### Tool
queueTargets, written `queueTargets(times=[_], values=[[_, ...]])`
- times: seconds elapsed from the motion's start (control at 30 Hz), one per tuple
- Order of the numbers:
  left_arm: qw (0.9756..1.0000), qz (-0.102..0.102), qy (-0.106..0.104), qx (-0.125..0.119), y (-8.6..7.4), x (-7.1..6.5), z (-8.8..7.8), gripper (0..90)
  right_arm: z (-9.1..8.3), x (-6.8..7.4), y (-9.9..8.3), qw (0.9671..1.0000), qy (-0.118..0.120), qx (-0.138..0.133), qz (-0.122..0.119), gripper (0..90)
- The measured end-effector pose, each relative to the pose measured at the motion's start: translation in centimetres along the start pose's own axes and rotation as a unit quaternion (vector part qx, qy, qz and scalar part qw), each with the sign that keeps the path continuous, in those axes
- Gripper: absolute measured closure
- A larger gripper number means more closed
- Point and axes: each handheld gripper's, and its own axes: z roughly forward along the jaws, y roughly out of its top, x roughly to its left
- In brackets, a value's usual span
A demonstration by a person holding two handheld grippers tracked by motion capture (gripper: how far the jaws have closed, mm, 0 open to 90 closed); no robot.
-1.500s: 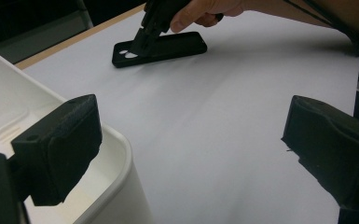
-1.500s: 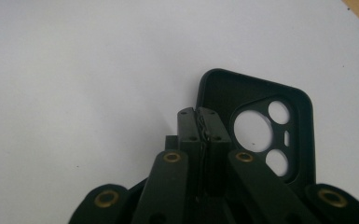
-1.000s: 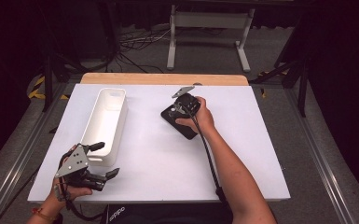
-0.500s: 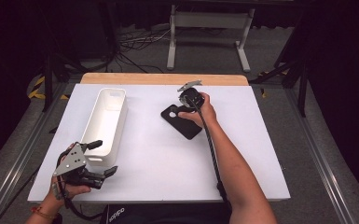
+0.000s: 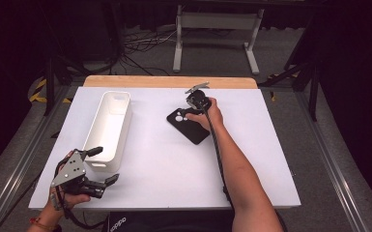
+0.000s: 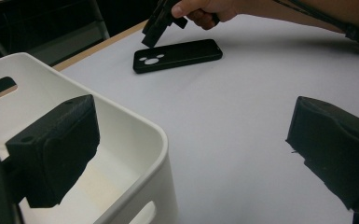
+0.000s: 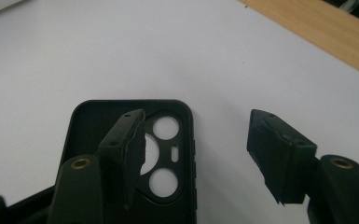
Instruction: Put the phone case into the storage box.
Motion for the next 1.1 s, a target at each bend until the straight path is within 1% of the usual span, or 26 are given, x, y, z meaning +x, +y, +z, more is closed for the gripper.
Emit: queueTargets(times=[0.07,0.13,0.17,0.2,0.33,0.37,0.43,0.47,0.53,0.6,0.63,0.67,0.73,0.77,0.83,0.87,0.9,0.97,1.0,1.07,1.1], values=[[1.0,-0.002,0.001,-0.002,0.0,0.0,-0.1,3.2,0.2,0.1,0.0,1.0,0.004,0.001,0.005,39.7],[1.0,-0.002,0.002,-0.003,0.0,0.0,-0.1,3.3,0.3,0.0,0.0,1.0,-0.003,0.006,0.002,40.9],[1.0,-0.002,0.003,-0.007,-0.1,0.0,-0.1,3.3,0.4,0.1,0.0,0.9999,-0.003,0.007,0.007,42.0],[1.0,-0.001,0.004,-0.005,0.0,0.0,-0.2,3.3,0.4,0.0,0.0,0.9999,0.001,0.008,0.006,43.0],[1.0,-0.002,0.0,-0.001,-0.1,-0.1,-0.3,3.3,0.6,-0.4,-0.2,0.9998,0.003,0.016,0.009,46.1],[1.0,-0.002,0.0,-0.001,-0.1,-0.1,-0.3,3.3,0.7,-0.5,-0.2,0.9998,-0.002,0.018,0.012,46.6],[1.0,-0.001,0.001,-0.001,-0.1,-0.1,-0.3,3.3,0.8,-0.6,-0.2,0.9997,-0.002,0.02,0.013,47.9],[1.0,-0.002,0.001,0.0,-0.1,0.0,-0.3,3.3,0.9,-0.8,-0.3,0.9996,0.004,0.021,0.017,49.7],[1.0,-0.005,0.002,-0.004,-0.2,0.0,-0.3,3.3,1.1,-0.8,-0.4,0.9994,0.007,0.026,0.023,50.9],[1.0,-0.005,0.002,0.0,-0.2,0.1,-0.4,3.4,1.3,-0.9,-0.5,0.9992,0.012,0.03,0.022,54.1],[1.0,-0.007,0.003,-0.004,-0.3,0.0,-0.3,3.4,1.4,-1.0,-0.5,0.9991,0.011,0.035,0.021,54.7],[1.0,-0.007,0.003,-0.004,-0.3,0.0,-0.3,3.4,1.4,-1.0,-0.5,0.9991,0.011,0.035,0.021,54.7],[1.0,-0.006,0.0,0.0,-0.3,0.1,-0.3,3.4,1.5,-1.1,-0.4,0.9991,0.01,0.033,0.027,59.4],[1.0,-0.006,0.001,-0.003,-0.3,0.1,-0.3,3.4,1.5,-1.2,-0.4,0.9992,0.012,0.03,0.025,60.2],[1.0,-0.006,0.0,-0.004,-0.3,0.1,-0.3,3.4,1.5,-1.2,-0.2,0.9991,0.023,0.025,0.026,59.8],[1.0,-0.008,-0.001,-0.001,-0.3,0.2,-0.4,3.5,1.5,-1.1,0.0,0.999,0.022,0.026,0.029,59.5],[0.9999,-0.011,-0.002,-0.002,-0.3,0.3,-0.4,3.6,1.5,-1.0,0.1,0.9992,0.02,0.026,0.023,59.5],[0.9999,-0.013,0.0,-0.005,-0.4,0.3,-0.4,3.6,1.5,-1.0,0.3,0.9992,0.019,0.025,0.023,59.8],[0.9999,-0.01,-0.002,-0.001,-0.4,0.3,-0.5,3.6,1.8,-0.8,0.4,0.9992,0.012,0.031,0.022,61.9],[0.9999,-0.009,-0.003,-0.003,-0.4,0.3,-0.5,3.6,2.1,-0.8,0.4,0.9989,0.015,0.036,0.027,65.0],[0.9999,-0.016,-0.003,-0.006,-0.4,0.4,-0.4,3.9,2.2,-0.8,0.4,0.9988,0.013,0.038,0.03,66.1]])
